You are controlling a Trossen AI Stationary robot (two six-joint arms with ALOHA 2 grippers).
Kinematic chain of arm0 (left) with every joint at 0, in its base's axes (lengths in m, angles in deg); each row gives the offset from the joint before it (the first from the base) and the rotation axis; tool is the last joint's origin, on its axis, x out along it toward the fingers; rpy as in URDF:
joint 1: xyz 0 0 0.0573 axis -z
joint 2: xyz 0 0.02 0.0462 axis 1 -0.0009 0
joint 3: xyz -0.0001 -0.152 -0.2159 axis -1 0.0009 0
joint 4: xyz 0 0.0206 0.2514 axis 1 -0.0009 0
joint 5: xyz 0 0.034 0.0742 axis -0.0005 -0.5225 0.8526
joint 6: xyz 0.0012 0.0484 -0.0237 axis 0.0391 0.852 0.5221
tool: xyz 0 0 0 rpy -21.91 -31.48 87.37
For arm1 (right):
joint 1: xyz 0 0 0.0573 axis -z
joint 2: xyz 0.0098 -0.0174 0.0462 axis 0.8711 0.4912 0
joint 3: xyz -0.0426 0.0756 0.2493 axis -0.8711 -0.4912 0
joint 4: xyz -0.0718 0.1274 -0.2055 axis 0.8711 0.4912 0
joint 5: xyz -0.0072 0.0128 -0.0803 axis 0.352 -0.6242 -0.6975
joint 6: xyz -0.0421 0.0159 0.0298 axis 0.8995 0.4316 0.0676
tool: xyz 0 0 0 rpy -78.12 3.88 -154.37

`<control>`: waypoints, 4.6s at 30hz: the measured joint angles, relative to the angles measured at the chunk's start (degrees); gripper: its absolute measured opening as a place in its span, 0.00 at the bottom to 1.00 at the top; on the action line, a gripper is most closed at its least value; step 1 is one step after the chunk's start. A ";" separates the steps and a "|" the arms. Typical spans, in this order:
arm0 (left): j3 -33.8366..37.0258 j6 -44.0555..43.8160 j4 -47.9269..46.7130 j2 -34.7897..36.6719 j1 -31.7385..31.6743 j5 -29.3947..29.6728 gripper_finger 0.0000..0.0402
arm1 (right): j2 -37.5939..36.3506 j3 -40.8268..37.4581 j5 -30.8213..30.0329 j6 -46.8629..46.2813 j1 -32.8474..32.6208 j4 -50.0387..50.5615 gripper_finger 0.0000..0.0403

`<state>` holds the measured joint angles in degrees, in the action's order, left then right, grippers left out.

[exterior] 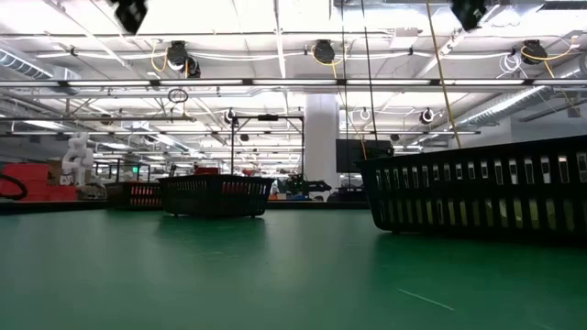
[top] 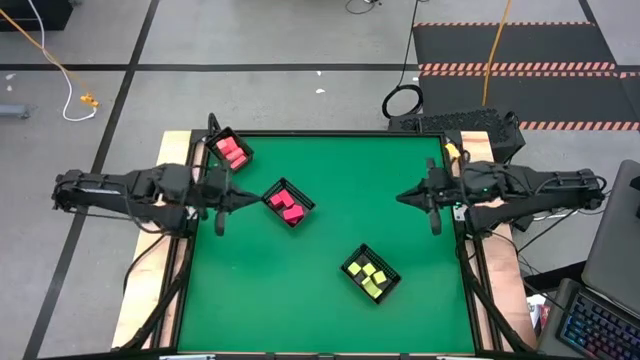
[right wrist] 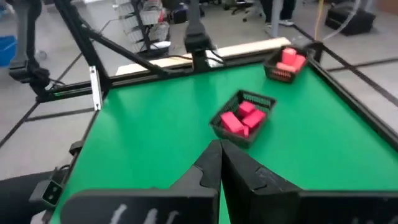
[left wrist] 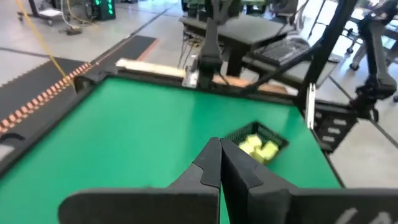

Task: Sort & place blocks by color
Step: Return to Home Position

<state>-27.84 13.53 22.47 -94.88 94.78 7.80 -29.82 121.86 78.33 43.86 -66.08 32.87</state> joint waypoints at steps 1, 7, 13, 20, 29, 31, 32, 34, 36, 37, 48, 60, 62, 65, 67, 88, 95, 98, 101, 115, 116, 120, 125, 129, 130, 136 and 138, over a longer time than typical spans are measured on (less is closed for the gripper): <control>2.10 -0.57 -0.38 2.17 0.36 0.02 0.00 | -2.19 -2.01 -0.63 -0.92 0.00 0.04 0.00; 14.48 -2.41 2.98 16.15 3.55 2.40 0.00 | -14.46 -12.09 -6.22 -3.27 -1.19 -2.27 0.00; 23.21 -2.83 4.32 28.32 4.71 4.91 0.00 | -21.32 -19.97 -7.19 -1.00 -1.53 -10.65 0.00; 28.93 -1.19 4.27 36.88 4.79 4.94 0.00 | -23.12 -29.51 -7.22 1.14 -1.53 -16.49 0.00; 35.47 2.34 8.19 39.88 4.79 0.77 0.00 | -28.44 -38.42 -5.47 3.03 -1.53 -22.14 0.00; 37.38 3.87 10.29 39.87 4.79 0.09 0.00 | -30.50 -40.50 -5.49 3.22 -1.53 -23.08 0.00; 38.27 4.52 11.75 39.86 4.79 -0.15 0.00 | -31.60 -41.73 -5.49 3.41 -1.48 -23.39 0.00; 40.47 5.66 15.74 39.88 4.69 -0.24 0.00 | -33.70 -43.66 -5.49 3.44 -1.33 -23.34 0.00; 43.34 6.22 18.81 39.88 4.29 -0.51 0.00 | -35.84 -45.52 -5.47 3.20 -1.22 -23.40 0.00; 43.97 6.42 19.93 39.86 3.96 -1.23 0.00 | -36.78 -46.36 -5.49 3.17 -1.20 -23.52 0.00; 43.91 7.95 18.28 39.70 -3.81 -6.13 0.00 | -40.53 -50.27 0.59 4.66 3.36 -24.87 0.00; 43.93 8.68 18.37 38.64 -8.13 -9.14 0.00 | -39.63 -52.33 7.55 5.99 8.28 -27.75 0.00; 43.93 9.27 18.52 37.63 -8.15 -9.55 0.00 | -38.72 -52.55 7.78 6.39 8.40 -28.40 0.00; 43.93 8.67 18.56 36.36 -8.13 -9.65 0.00 | -37.10 -52.57 7.58 6.66 8.75 -28.53 0.00; 43.94 7.76 18.57 35.53 -8.09 -9.66 0.00 | -36.37 -52.57 7.56 6.28 9.01 -28.59 0.00; 43.97 11.01 19.15 34.40 -8.08 -9.63 0.04 | -34.57 -52.61 4.93 7.09 9.44 -29.73 0.00; 43.97 11.01 19.15 34.40 -8.08 -9.61 0.08 | -34.57 -52.61 4.89 7.09 9.44 -29.82 0.00; 43.97 11.03 19.15 34.40 -8.08 -9.61 0.08 | -34.57 -52.61 4.87 7.09 9.44 -29.82 0.00; 43.97 11.01 19.17 34.40 -8.08 -9.61 0.08 | -34.57 -52.61 4.87 7.09 9.44 -29.84 0.00; 43.97 11.01 19.17 34.40 -8.08 -9.57 0.08 | -34.57 -52.61 4.86 7.09 9.44 -29.86 0.00; 43.97 11.01 19.17 34.40 -8.08 -9.57 0.08 | -34.57 -52.61 4.86 7.09 9.44 -29.86 0.00; 43.97 11.01 19.18 34.40 -8.08 -9.57 0.08 | -34.57 -52.61 4.85 7.09 9.44 -29.86 0.00; 43.97 11.01 19.20 34.40 -8.08 -9.55 0.08 | -34.57 -52.61 4.85 7.09 9.44 -29.87 0.00; 43.97 11.01 19.20 34.40 -8.08 -9.57 0.08 | -34.57 -52.61 4.85 7.09 9.44 -29.88 0.00; 43.97 11.01 19.17 34.40 -8.08 -9.57 0.08 | -34.57 -52.61 4.85 7.09 9.44 -29.88 0.00; 43.97 11.01 19.18 34.40 -8.08 -9.57 0.08 | -34.57 -52.61 4.85 7.09 9.42 -29.88 0.00; 43.97 11.01 19.20 34.40 -8.08 -9.57 0.08 | -34.58 -52.61 4.85 7.09 9.42 -29.88 0.00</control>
<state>16.13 24.54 41.67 -60.49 86.70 -1.77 -64.39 69.25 83.17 50.95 -56.66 2.99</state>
